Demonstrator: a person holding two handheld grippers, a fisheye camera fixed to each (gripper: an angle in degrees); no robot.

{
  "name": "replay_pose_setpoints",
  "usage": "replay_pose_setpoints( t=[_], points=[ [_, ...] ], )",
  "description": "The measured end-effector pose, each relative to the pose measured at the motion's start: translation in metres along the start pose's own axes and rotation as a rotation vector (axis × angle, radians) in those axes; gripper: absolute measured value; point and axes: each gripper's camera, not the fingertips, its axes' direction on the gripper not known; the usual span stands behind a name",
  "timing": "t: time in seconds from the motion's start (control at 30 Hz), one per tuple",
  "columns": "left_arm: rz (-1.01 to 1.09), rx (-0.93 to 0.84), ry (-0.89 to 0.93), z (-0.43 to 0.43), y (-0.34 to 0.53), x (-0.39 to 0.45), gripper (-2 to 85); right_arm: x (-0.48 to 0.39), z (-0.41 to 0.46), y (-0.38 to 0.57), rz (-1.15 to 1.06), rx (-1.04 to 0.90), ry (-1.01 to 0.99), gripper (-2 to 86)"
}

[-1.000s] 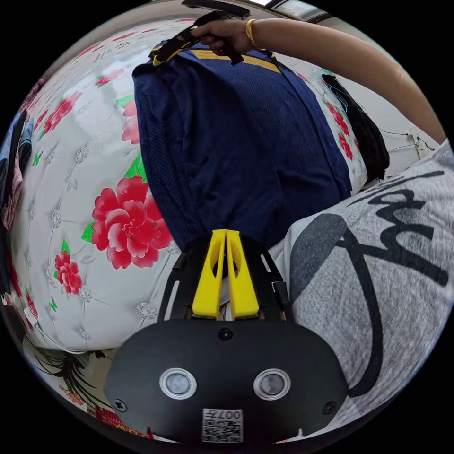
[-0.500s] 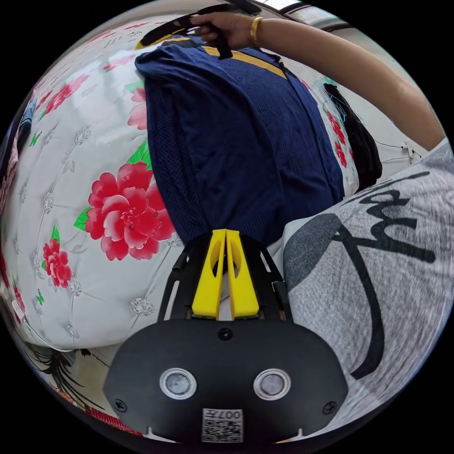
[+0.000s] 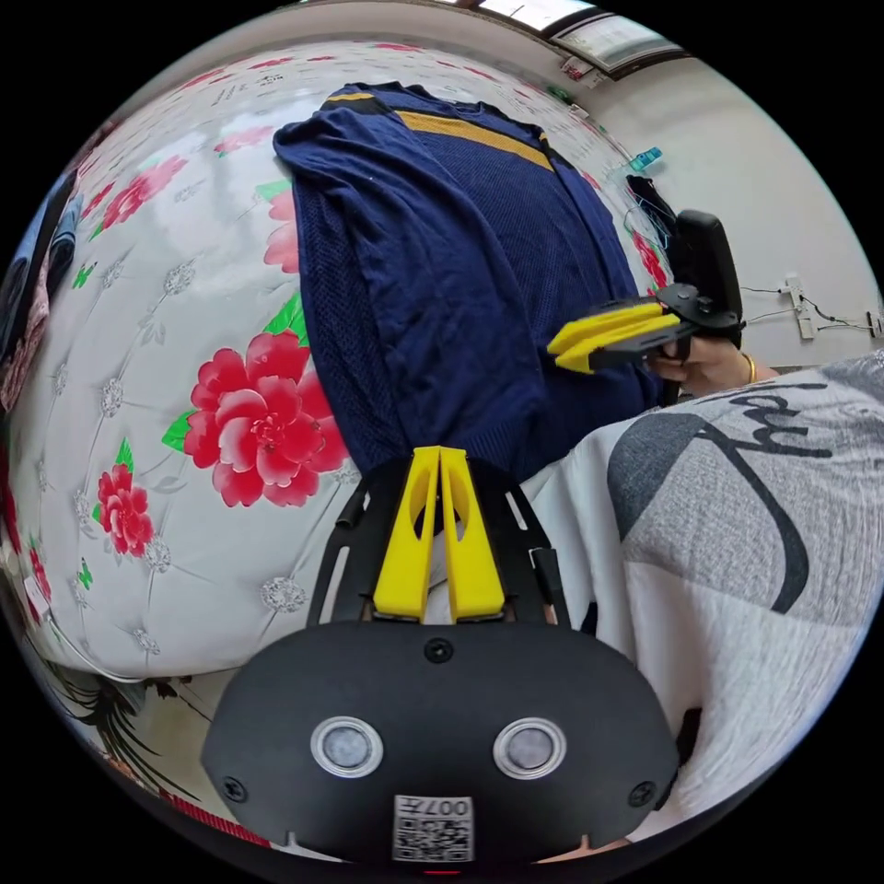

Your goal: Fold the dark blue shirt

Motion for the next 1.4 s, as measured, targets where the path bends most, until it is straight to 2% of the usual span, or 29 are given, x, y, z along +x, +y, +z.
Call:
replay_pose_setpoints(
  t=[0.27,0.43,0.57,0.73,0.83,1.03,1.1,1.2,1.27,1.4],
  points=[
    [0.027,-0.032,-0.040,0.013,-0.004,0.006,-1.0,0.016,0.026,0.020,0.091,0.092,-0.199,3.0],
    [0.072,-0.056,-0.099,0.023,-0.004,0.014,-1.0,0.006,0.028,0.012,0.033,0.094,-0.187,1.9],
    [0.078,-0.044,-0.104,0.028,-0.002,0.015,-1.0,0.009,0.043,0.003,0.040,0.013,-0.162,0.4],
    [0.084,-0.034,-0.104,0.033,0.001,0.013,-1.0,0.009,0.032,0.015,0.057,-0.002,-0.187,-0.1],
    [0.091,-0.023,-0.104,0.038,0.003,0.014,-1.0,0.012,0.015,0.032,0.083,0.018,-0.092,-0.1],
    [0.096,-0.022,-0.136,0.044,0.006,0.019,-1.0,0.005,0.019,0.046,0.035,0.014,-0.068,1.0],
    [0.082,0.001,-0.141,0.040,0.011,0.019,-1.0,-0.006,0.006,0.059,0.003,0.066,0.000,1.6],
    [0.017,0.108,-0.096,0.027,0.026,0.009,-1.0,-0.021,-0.027,0.098,-0.019,0.176,0.209,3.0],
    [-0.075,0.187,-0.023,0.020,0.039,-0.010,-1.0,-0.015,-0.053,0.141,0.075,0.262,0.348,4.1],
    [-0.217,0.247,0.081,0.020,0.052,-0.040,-1.0,0.018,-0.085,0.219,0.370,0.337,0.455,5.7]
  ],
)
